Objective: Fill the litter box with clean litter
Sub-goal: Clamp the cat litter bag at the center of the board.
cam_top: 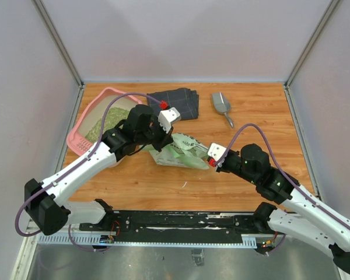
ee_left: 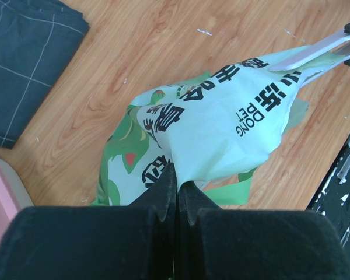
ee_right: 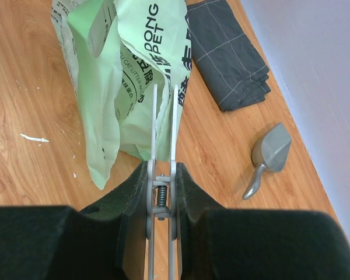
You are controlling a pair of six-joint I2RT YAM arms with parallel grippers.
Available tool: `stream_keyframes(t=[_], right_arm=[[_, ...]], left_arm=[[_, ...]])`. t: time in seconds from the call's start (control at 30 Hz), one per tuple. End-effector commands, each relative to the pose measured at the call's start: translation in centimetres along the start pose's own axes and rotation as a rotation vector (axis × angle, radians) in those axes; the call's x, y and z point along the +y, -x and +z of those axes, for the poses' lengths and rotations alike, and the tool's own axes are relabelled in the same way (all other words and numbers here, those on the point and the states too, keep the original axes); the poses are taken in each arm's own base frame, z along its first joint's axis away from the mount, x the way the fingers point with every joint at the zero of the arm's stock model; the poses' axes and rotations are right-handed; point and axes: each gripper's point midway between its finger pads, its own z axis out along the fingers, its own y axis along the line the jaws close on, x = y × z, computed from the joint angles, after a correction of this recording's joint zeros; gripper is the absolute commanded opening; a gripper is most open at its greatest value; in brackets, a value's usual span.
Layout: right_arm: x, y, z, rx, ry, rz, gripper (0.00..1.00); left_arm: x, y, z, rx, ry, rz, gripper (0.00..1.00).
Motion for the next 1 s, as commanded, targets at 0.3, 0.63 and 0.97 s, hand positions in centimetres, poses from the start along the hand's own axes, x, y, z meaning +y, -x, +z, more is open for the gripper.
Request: stream_keyframes(t=[0.3, 0.63, 0.97], right_arm=[[0.5, 1.6, 0.2, -0.008, 0.059, 0.032, 0.02], [0.4, 1.9, 1.1, 0.007, 0.059, 0.087, 0.01], [-0.2, 2.5, 2.2, -0.078, 0.004, 0.062, 0.01]], left_arm=[[-0.6, 9.0, -2.8, -0.336, -0.019, 0.091, 0.0], [-0.7, 9.1, -2.8, -0.339, -0.022, 0.085, 0.0], [-0.7, 9.0, -2.8, -0.34, -0.022, 0.08, 0.0]])
